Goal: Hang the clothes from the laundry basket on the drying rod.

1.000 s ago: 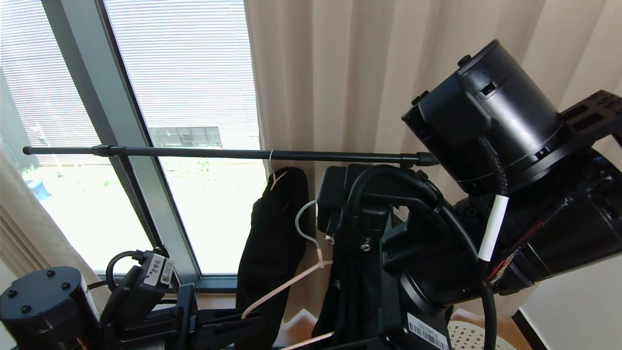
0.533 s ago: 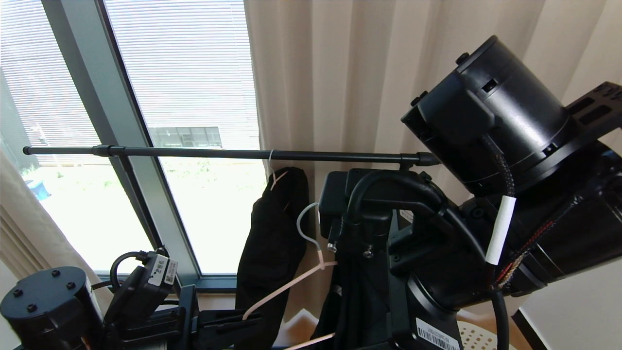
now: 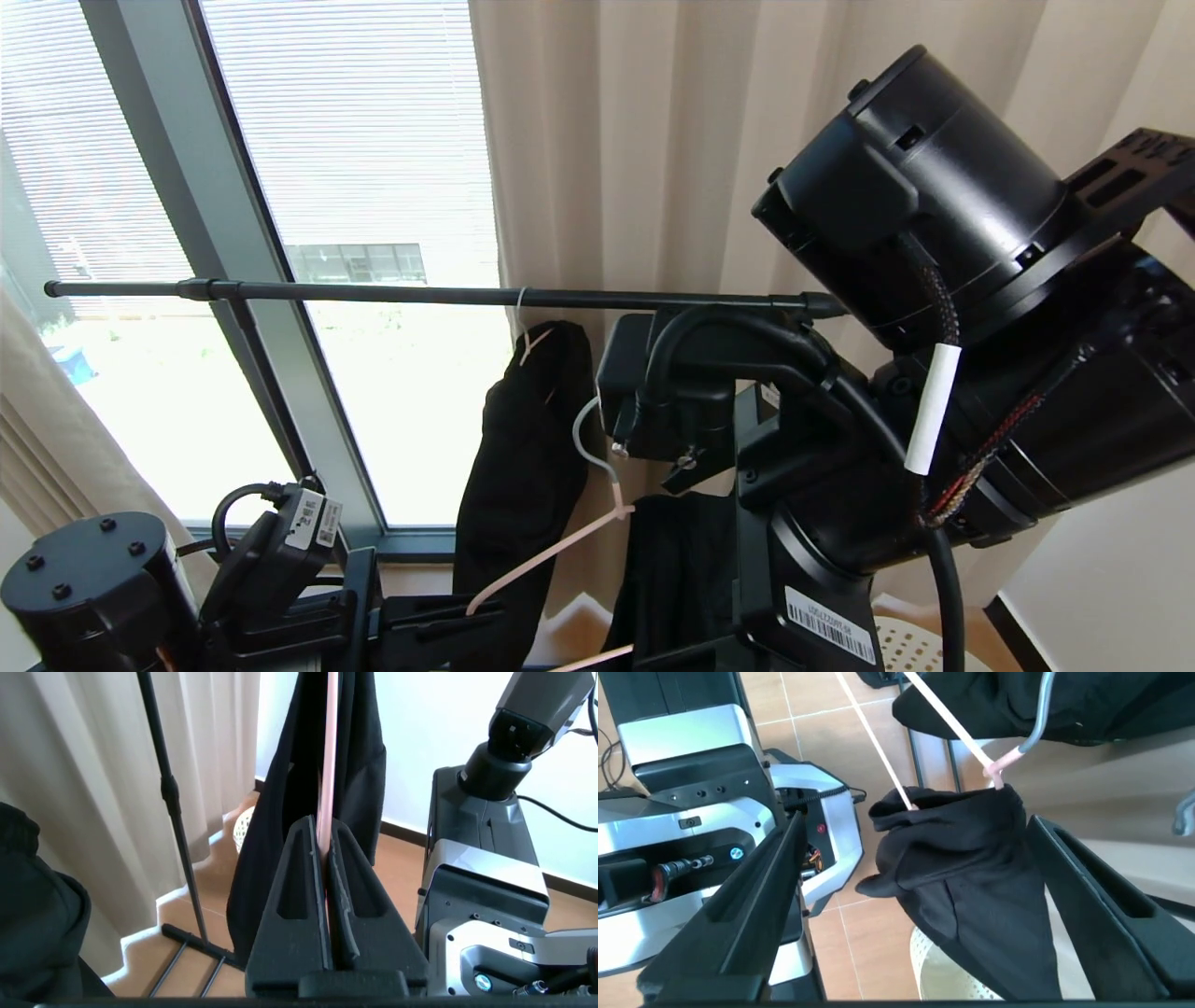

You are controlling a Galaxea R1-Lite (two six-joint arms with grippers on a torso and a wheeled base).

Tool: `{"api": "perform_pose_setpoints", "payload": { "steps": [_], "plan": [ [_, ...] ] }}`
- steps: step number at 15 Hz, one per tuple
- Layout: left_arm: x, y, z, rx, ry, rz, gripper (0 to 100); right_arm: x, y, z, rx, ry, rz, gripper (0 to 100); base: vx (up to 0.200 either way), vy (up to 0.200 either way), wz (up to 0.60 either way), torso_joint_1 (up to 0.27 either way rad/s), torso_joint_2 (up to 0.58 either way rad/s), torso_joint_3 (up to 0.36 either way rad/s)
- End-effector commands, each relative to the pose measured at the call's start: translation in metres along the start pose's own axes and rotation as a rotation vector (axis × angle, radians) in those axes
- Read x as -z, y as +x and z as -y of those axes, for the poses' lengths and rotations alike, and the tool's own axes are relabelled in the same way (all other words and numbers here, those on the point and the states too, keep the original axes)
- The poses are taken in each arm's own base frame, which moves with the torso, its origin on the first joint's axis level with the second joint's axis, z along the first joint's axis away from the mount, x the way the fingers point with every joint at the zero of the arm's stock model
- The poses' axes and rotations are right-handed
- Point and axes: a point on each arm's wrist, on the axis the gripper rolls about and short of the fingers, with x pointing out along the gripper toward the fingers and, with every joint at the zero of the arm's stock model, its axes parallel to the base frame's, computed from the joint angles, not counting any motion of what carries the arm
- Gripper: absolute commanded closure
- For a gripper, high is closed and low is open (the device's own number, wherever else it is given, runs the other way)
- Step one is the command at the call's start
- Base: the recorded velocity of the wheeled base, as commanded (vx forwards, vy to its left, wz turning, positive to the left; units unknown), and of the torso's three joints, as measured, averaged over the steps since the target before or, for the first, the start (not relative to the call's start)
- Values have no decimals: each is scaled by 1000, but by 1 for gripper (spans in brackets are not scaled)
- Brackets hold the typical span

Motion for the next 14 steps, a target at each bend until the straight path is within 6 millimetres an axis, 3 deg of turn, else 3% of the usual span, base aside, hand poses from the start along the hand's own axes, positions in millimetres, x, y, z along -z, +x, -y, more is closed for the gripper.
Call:
{"api": "perform_pose_setpoints", "payload": {
  "steps": [1, 4, 6, 11, 14],
  "plan": [
    [-1, 0, 0, 0, 4, 3, 100, 9, -9, 9, 27, 30, 5, 0, 0, 0, 0, 0, 0, 0],
    [-1, 0, 0, 0, 5, 5, 100, 28, -27, 31, 89, 46, 16, 0, 0, 0, 0, 0, 0, 0],
    [-1, -1, 1, 0, 6, 6, 100, 39, -28, 43, 108, 41, -8, 0, 0, 0, 0, 0, 0, 0],
    [-1, 0, 1, 5, 11, 5, 100, 60, 18, 69, 76, -40, -2, 0, 0, 0, 0, 0, 0, 0],
    [-2, 0, 1, 5, 15, 7, 100, 66, 28, 80, 15, -73, 24, 0, 0, 0, 0, 0, 0, 0]
  ]
}}
